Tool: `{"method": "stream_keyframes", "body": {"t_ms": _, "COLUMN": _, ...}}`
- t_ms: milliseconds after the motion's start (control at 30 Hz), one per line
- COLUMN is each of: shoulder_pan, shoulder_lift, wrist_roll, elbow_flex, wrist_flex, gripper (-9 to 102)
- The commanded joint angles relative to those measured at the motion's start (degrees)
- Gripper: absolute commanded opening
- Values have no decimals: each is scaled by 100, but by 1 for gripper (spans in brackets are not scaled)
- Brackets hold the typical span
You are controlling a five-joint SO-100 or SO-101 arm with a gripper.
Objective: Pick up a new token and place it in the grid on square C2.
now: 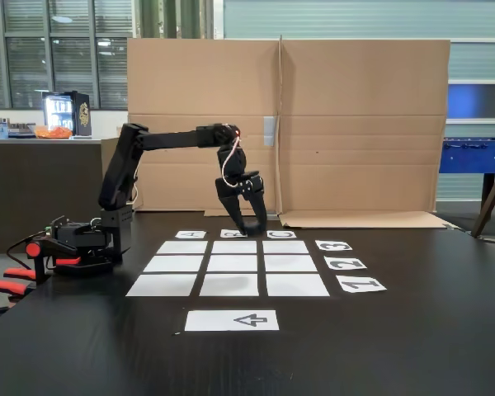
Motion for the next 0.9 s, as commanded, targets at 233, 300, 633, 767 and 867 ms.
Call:
{"method": "stream_keyframes", "body": {"t_ms": 233, "shoulder_pan": -343, "shoulder_lift": -554, "wrist_roll": 158, "elbow_flex": -598, "wrist_flex": -132, "gripper": -1}}
{"method": "stream_keyframes", "body": {"t_ms": 300, "shoulder_pan": -413, "shoulder_lift": -686, "wrist_roll": 185, "elbow_flex": -721, "wrist_flex": -132, "gripper": -1}}
{"method": "stream_keyframes", "body": {"t_ms": 633, "shoulder_pan": -633, "shoulder_lift": -1257, "wrist_roll": 272, "elbow_flex": -1415, "wrist_flex": -132, "gripper": -1}}
{"method": "stream_keyframes", "body": {"t_ms": 767, "shoulder_pan": -738, "shoulder_lift": -1441, "wrist_roll": 334, "elbow_flex": -1600, "wrist_flex": -149, "gripper": -1}}
{"method": "stream_keyframes", "body": {"t_ms": 867, "shoulder_pan": -800, "shoulder_lift": -1600, "wrist_roll": 360, "elbow_flex": -1749, "wrist_flex": -149, "gripper": -1}}
